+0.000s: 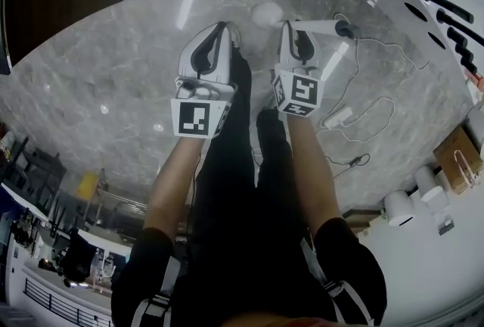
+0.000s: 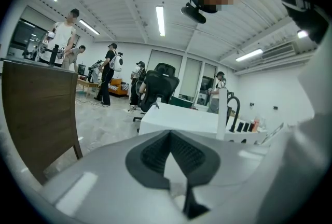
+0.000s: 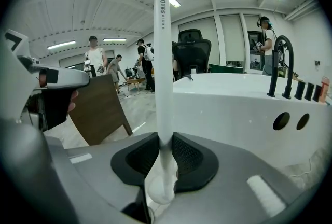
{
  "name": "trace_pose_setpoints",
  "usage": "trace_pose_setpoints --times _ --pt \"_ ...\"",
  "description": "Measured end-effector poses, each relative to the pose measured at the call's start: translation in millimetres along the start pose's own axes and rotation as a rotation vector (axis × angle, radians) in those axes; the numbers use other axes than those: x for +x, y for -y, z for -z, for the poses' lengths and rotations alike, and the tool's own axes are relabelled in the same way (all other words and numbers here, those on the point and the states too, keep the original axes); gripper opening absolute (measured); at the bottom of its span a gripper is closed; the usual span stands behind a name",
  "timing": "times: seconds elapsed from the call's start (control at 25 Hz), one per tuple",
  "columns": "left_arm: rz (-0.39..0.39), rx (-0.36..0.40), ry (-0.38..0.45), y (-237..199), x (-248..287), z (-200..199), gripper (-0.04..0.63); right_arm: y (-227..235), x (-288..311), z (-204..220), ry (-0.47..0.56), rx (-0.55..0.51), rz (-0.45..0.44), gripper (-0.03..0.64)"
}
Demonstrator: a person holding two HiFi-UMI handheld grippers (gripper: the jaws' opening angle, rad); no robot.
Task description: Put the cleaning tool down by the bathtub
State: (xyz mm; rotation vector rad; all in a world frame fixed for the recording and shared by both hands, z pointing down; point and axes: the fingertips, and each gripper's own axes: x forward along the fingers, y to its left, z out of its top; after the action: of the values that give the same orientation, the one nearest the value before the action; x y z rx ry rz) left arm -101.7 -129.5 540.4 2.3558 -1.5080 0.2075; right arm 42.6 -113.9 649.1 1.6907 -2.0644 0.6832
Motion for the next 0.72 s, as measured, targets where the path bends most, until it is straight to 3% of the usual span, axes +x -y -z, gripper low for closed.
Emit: trace_pose_setpoints --times 0.72 --pt "0.002 -0.024 -0.032 -29 42 50 0.009 22 87 72 -0.098 0.005 0.054 0.083"
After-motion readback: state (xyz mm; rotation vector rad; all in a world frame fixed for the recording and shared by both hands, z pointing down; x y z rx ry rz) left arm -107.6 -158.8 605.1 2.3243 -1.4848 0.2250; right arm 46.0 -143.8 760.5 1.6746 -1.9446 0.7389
